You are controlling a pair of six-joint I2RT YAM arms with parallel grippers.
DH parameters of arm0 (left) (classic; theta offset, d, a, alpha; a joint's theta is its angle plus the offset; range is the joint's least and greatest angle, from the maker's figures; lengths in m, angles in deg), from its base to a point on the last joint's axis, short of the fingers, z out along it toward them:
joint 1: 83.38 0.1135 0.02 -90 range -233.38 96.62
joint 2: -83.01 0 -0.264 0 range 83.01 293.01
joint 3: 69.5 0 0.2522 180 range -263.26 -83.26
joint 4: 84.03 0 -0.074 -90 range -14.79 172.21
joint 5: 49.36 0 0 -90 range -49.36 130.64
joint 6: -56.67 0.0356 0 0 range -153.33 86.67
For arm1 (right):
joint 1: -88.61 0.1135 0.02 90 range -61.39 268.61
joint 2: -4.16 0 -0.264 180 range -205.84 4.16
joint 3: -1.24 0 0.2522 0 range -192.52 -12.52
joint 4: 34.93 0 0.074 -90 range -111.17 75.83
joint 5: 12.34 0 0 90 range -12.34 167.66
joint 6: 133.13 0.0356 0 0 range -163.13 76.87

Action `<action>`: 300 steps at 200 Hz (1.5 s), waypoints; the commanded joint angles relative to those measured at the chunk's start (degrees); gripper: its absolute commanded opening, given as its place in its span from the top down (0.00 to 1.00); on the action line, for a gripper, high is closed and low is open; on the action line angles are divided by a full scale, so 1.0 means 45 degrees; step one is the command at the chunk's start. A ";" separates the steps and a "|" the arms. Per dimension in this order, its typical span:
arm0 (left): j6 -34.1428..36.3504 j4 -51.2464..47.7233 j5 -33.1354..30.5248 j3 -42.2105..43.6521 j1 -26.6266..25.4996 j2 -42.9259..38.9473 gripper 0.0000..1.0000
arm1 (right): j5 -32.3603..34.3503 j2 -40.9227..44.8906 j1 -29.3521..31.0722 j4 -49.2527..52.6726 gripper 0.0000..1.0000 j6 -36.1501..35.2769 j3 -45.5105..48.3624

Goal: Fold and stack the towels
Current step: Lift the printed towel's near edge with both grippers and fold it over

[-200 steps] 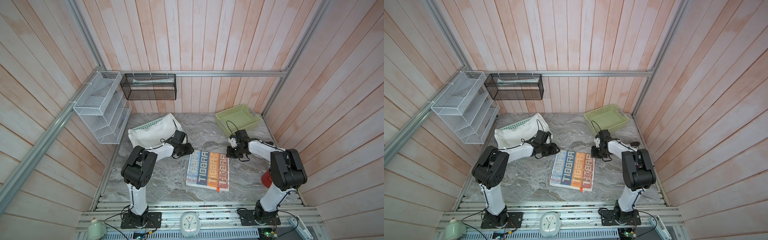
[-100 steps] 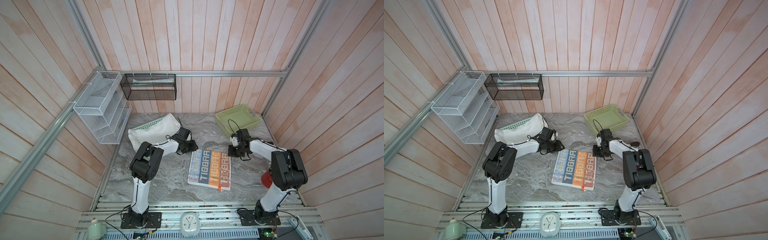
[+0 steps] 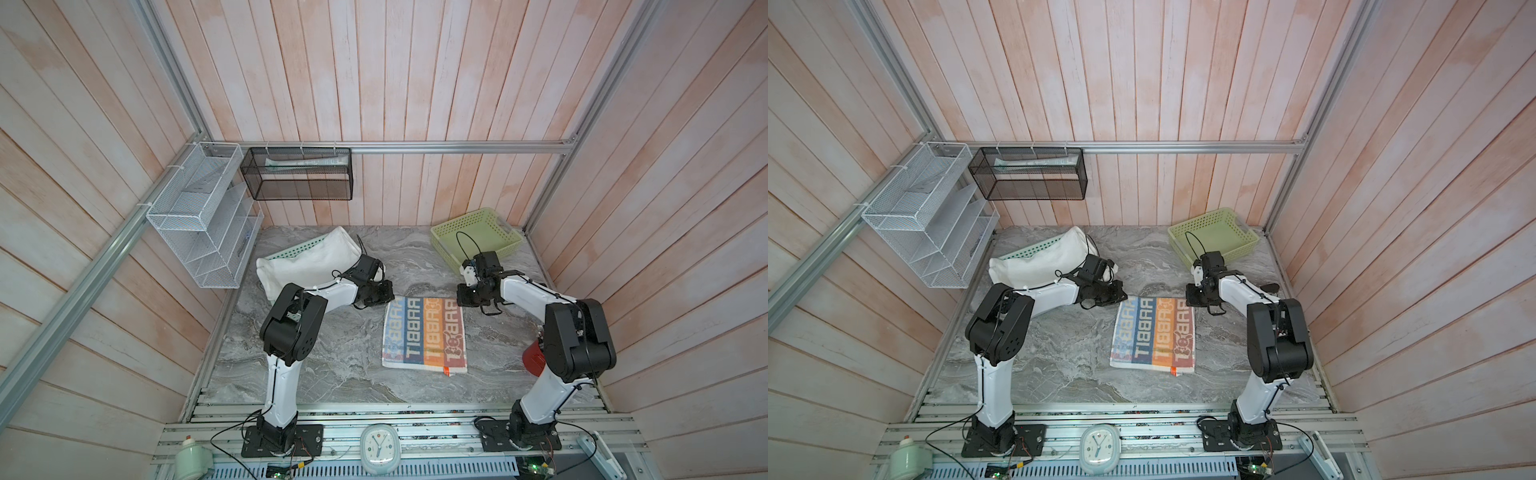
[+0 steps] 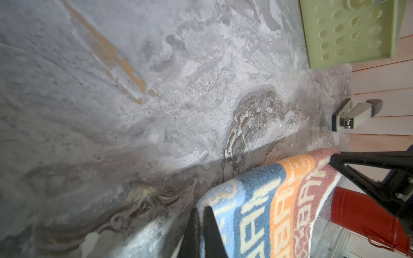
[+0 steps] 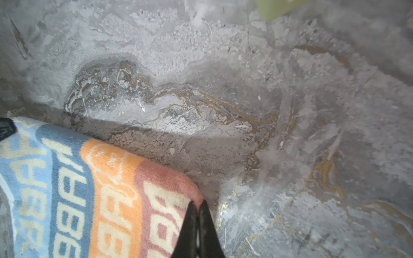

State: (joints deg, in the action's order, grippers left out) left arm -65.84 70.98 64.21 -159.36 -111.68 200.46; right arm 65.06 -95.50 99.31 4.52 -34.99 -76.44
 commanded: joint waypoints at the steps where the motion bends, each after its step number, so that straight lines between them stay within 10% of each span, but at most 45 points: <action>1: 0.0413 0.0391 -0.0127 0.0439 -0.0038 -0.1074 1.00 | 0.0405 0.0703 0.0042 0.0101 1.00 -0.0406 -0.0404; 78: 0.1025 0.3076 -0.0266 0.3783 -0.0218 -0.3857 1.00 | -0.0144 0.3796 0.0162 -0.0827 1.00 -0.0063 0.1868; 144: 0.0306 0.5064 -0.2599 0.9700 -0.2149 -0.8640 0.62 | -0.1538 0.8761 0.0373 0.0543 0.60 0.3124 0.6040; 188: -0.0262 0.4171 -0.3690 1.1298 -0.2496 -1.1407 0.60 | 0.0216 1.0229 0.0660 0.0582 0.53 0.4252 0.5710; 300: -0.1741 0.5833 -0.0961 0.8727 -0.1473 -0.5882 0.54 | -0.1594 0.4896 0.0494 -0.1570 0.60 0.3154 0.5923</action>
State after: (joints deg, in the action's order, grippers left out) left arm -71.94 92.71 55.43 -117.72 -119.26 170.69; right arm 59.82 -71.80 101.58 1.05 -19.58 -50.59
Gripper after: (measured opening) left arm 0.464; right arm 0.445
